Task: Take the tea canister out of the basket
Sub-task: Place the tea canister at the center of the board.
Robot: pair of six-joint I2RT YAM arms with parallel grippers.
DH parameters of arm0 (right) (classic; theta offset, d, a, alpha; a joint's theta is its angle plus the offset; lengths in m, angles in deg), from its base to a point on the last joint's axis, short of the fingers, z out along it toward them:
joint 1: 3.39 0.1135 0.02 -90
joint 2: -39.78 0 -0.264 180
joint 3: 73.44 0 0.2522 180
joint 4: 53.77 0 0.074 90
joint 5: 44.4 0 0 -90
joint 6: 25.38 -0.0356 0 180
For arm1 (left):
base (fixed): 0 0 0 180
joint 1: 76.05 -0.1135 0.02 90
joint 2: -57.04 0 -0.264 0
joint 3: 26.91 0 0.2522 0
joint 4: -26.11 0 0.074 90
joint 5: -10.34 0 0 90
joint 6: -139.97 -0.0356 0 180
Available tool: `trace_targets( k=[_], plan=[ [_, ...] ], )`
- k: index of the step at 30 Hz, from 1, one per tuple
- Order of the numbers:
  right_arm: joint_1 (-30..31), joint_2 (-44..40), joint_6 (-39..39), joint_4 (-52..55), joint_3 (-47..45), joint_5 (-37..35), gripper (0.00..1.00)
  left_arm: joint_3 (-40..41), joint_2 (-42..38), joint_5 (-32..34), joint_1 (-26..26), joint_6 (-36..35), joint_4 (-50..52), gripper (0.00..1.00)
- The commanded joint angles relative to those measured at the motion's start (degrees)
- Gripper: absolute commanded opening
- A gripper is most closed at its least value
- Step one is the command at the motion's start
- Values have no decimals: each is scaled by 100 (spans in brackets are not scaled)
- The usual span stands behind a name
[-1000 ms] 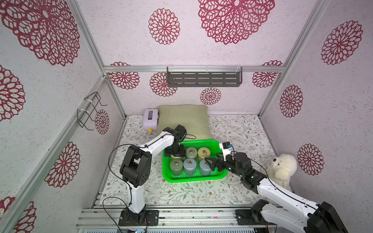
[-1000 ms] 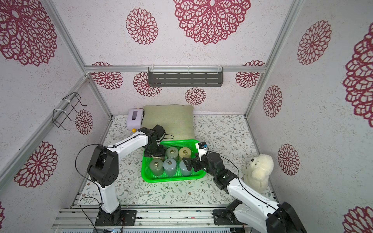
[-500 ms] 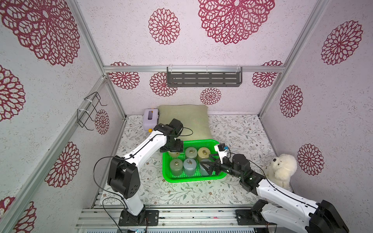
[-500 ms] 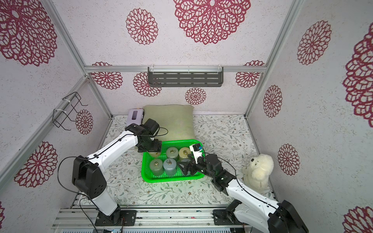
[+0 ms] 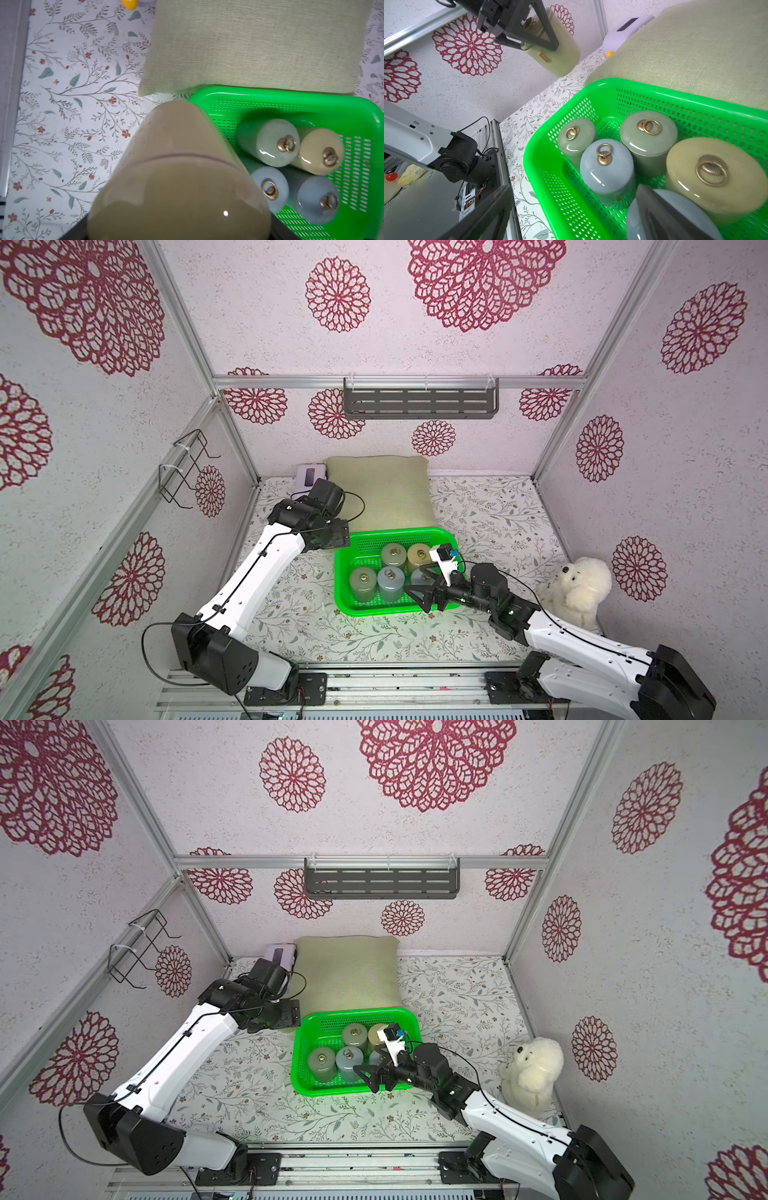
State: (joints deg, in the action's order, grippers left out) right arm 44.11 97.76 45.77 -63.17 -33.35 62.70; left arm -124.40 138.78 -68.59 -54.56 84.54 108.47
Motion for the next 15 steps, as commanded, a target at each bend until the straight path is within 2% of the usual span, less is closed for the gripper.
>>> trace_targets(
  k=[1,8,15],
  plan=[
    [147,17,167,-243,82,-295,99,363,-271,104,-363,95,-302,75],
    [331,191,255,-189,157,-563,99,1160,-307,-278,-1077,59,-991,75],
    [382,288,293,-103,197,-805,99,1297,319,-507,-1200,18,-1467,74]
  ],
)
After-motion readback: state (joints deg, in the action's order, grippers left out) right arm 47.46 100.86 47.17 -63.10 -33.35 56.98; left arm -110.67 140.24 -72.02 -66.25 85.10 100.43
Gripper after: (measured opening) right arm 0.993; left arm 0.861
